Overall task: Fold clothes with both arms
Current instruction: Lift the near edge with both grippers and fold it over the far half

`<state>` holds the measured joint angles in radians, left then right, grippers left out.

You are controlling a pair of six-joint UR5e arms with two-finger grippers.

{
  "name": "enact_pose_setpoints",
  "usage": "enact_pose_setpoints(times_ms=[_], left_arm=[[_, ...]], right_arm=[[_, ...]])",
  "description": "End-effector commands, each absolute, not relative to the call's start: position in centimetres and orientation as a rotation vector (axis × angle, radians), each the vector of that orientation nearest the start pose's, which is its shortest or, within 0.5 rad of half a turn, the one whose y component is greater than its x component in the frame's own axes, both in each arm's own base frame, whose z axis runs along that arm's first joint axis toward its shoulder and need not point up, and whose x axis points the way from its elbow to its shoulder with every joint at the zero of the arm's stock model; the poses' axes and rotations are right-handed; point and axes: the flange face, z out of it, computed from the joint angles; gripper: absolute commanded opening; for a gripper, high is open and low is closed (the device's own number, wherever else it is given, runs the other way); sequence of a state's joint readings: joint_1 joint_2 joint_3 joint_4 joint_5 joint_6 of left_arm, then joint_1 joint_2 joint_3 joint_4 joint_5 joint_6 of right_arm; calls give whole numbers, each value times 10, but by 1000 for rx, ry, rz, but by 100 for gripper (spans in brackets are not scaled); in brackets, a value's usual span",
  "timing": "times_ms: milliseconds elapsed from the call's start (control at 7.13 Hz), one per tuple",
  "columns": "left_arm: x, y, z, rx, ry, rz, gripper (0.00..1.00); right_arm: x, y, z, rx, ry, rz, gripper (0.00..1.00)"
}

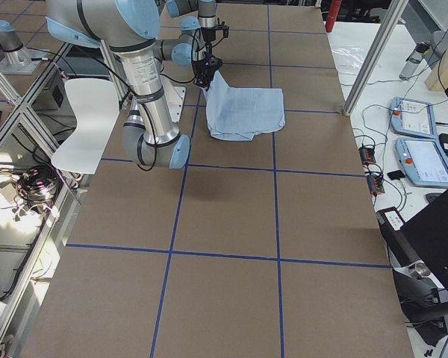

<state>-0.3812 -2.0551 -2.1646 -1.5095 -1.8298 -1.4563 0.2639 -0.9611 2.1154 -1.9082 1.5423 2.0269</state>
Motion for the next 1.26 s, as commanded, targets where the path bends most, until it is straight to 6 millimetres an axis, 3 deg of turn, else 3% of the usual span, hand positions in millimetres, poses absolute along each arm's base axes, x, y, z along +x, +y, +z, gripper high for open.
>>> enact_pose_setpoints(times_ms=[0,421,561,701,982,1122], left_arm=[[434,-374,152,122,998,-169,0],[463,-477,151,195,921,-197,0],[478,-505,165,234,912,-199,0],[496,-530,188,252,913,-202,0],[529,-560,222,273,882,-215,0],[535,-565,232,275,867,-202,0]], right_arm=[[-484,-339,147,32,-847,704,0],[-487,-423,156,134,-813,701,0],[-494,-458,159,165,-799,700,0],[-514,-490,172,185,-763,685,0],[-555,-543,204,212,-769,684,0],[-566,-555,217,221,-744,659,0]])
